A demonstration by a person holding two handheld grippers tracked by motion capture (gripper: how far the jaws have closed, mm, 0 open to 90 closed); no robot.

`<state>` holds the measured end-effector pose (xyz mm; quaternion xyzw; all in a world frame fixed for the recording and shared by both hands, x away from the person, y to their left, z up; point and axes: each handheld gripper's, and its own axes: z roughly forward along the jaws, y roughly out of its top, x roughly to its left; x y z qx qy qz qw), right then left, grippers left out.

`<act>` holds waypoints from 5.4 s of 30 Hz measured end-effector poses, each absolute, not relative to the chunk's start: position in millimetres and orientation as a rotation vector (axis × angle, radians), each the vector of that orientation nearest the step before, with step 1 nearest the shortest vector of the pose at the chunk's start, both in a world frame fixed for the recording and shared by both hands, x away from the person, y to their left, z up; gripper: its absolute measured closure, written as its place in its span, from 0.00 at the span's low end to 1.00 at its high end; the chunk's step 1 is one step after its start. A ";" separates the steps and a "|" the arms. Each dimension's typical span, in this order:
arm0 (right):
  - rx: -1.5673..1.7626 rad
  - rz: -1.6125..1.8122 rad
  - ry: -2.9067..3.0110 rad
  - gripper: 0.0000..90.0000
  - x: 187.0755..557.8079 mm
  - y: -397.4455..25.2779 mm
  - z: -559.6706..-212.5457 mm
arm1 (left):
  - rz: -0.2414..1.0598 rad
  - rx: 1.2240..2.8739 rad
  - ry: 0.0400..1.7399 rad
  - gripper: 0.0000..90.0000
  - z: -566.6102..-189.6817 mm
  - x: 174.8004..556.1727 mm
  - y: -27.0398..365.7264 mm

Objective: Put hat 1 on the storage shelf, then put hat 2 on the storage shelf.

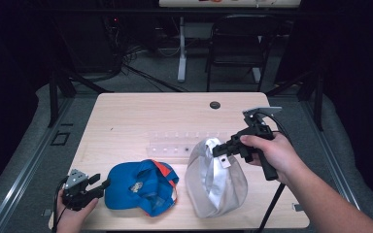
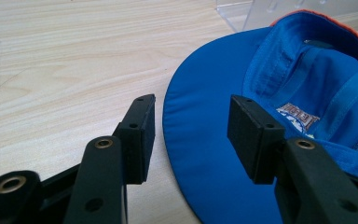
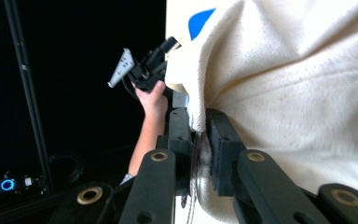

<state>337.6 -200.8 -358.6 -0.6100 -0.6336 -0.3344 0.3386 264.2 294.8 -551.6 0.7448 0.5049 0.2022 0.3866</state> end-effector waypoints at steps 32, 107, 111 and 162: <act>-1.538 -1.195 -1.525 0.90 378.6 -194.6 -309.9 | 0.517 1.891 1.266 0.57 -552.1 264.5 290.2; -1.594 -1.266 -1.458 0.90 456.7 -99.9 -330.0 | 0.418 2.059 0.790 0.94 -499.1 357.7 151.7; -1.579 -1.258 -1.479 0.90 455.6 -94.6 -332.3 | 0.412 1.991 0.851 0.94 -506.0 352.4 157.5; -1.670 -1.302 -1.781 0.66 420.5 -135.3 -377.4 | 0.488 2.036 0.864 0.65 -522.2 320.7 170.5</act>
